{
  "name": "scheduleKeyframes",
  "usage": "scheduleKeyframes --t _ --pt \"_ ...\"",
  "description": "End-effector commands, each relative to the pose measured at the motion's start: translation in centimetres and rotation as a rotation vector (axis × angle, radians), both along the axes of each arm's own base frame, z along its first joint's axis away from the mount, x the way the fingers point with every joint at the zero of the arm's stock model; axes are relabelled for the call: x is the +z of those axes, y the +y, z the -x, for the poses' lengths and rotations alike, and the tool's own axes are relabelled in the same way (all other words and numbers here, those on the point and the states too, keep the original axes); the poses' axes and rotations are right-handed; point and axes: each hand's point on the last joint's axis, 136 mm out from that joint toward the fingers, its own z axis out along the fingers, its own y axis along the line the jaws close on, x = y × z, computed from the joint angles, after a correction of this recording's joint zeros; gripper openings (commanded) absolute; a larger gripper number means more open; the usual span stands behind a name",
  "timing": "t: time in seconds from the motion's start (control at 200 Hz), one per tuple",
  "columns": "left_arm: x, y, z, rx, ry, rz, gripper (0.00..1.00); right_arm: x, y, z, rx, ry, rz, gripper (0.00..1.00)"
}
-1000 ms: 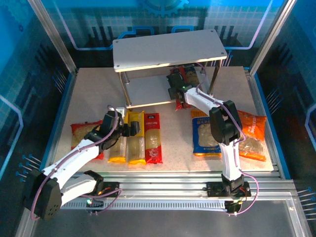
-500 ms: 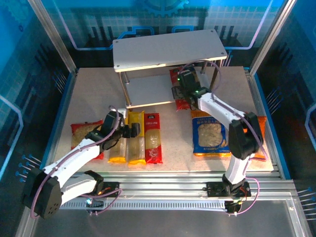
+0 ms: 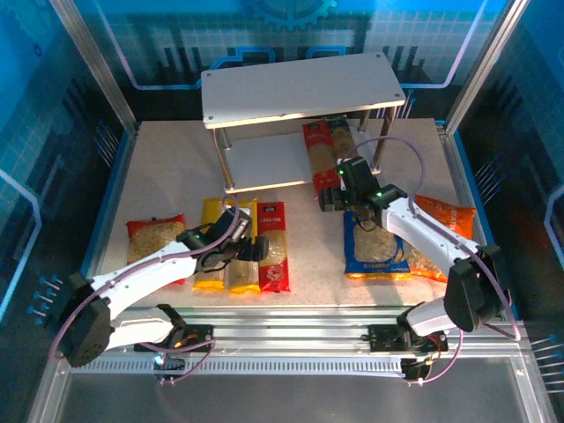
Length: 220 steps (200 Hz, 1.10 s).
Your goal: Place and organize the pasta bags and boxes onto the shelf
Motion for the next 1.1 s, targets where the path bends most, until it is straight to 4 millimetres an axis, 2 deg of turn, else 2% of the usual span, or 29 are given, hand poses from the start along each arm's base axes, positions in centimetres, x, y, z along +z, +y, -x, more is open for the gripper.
scheduleKeyframes --t 0.0,0.13,0.31,0.595,0.921,1.096 --pt "-1.1 0.8 0.5 0.088 0.053 -0.021 0.93 1.0 0.7 1.3 0.008 0.003 -0.081 0.92" --pt "-1.5 0.6 0.1 0.107 0.048 -0.008 0.95 1.4 0.7 1.5 0.014 -0.009 -0.093 0.92" --pt "-1.1 -1.7 -0.6 0.083 0.035 0.044 0.94 1.6 0.7 1.9 0.016 -0.017 -0.106 0.92" --pt "-3.2 0.7 -0.6 0.145 0.065 -0.105 0.97 2.0 0.0 2.6 0.015 -0.035 -0.108 0.93" --pt "-6.7 1.9 0.0 0.185 0.138 -0.142 0.96 2.0 -0.7 2.8 0.005 -0.039 -0.113 0.93" --pt "-7.9 2.9 0.1 0.217 0.164 -0.143 0.87 1.7 -0.8 2.8 0.002 -0.033 -0.113 0.93"
